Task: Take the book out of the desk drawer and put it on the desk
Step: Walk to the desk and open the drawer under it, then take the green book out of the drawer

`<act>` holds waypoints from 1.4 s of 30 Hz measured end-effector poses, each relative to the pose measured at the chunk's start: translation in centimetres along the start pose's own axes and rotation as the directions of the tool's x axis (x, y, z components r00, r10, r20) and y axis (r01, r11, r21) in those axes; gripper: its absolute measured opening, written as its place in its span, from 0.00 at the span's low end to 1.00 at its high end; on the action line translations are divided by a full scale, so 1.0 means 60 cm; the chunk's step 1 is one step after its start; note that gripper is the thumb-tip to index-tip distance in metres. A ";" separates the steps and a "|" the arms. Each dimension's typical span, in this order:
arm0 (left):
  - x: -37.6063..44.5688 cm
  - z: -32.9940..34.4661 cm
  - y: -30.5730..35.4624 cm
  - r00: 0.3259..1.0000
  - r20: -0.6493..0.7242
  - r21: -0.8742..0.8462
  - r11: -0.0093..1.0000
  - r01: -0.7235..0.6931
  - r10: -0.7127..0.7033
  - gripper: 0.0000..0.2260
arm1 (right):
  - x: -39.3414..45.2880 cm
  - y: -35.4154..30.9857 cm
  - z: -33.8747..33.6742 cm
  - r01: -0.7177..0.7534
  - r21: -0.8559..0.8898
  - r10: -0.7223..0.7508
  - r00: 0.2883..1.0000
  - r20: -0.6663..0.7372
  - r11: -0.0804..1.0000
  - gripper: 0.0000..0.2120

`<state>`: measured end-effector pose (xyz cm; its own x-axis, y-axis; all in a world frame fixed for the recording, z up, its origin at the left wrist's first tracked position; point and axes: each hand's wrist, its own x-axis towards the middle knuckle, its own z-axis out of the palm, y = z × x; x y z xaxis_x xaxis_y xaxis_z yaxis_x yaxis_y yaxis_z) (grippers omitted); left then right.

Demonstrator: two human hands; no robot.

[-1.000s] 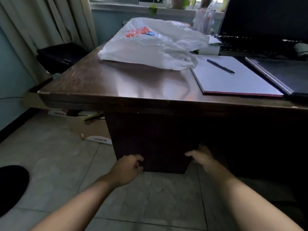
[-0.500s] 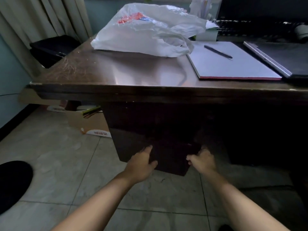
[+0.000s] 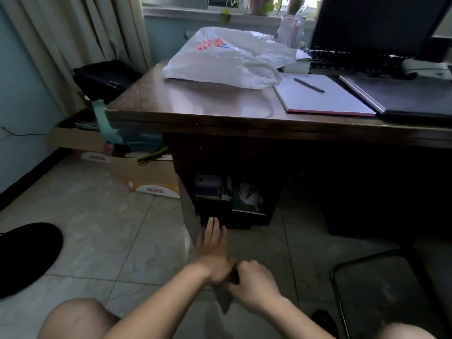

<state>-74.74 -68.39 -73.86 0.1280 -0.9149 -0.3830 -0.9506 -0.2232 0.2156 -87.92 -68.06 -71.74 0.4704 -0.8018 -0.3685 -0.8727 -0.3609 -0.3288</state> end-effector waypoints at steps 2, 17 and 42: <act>-0.031 0.001 -0.029 1.000 0.000 -0.012 1.000 0.012 -0.012 0.37 | -0.010 -0.032 0.014 0.083 -0.006 -0.082 0.993 0.080 0.997 0.18; -0.145 -0.024 -0.230 0.995 -0.028 0.178 0.980 0.095 -0.091 0.43 | 0.041 -0.048 -0.069 -0.038 -0.051 0.040 0.999 0.034 0.998 0.25; 0.152 0.002 -0.057 0.957 0.005 -0.742 0.640 0.198 -0.289 0.10 | 0.201 0.158 -0.057 -0.173 0.161 0.168 0.985 0.042 0.972 0.20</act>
<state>-70.33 -75.95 -78.19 0.3958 -0.8094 -0.4338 -0.3737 -0.5734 0.7291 -90.99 -82.76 -76.31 0.3222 -0.8305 -0.4544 -0.9083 -0.1359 -0.3957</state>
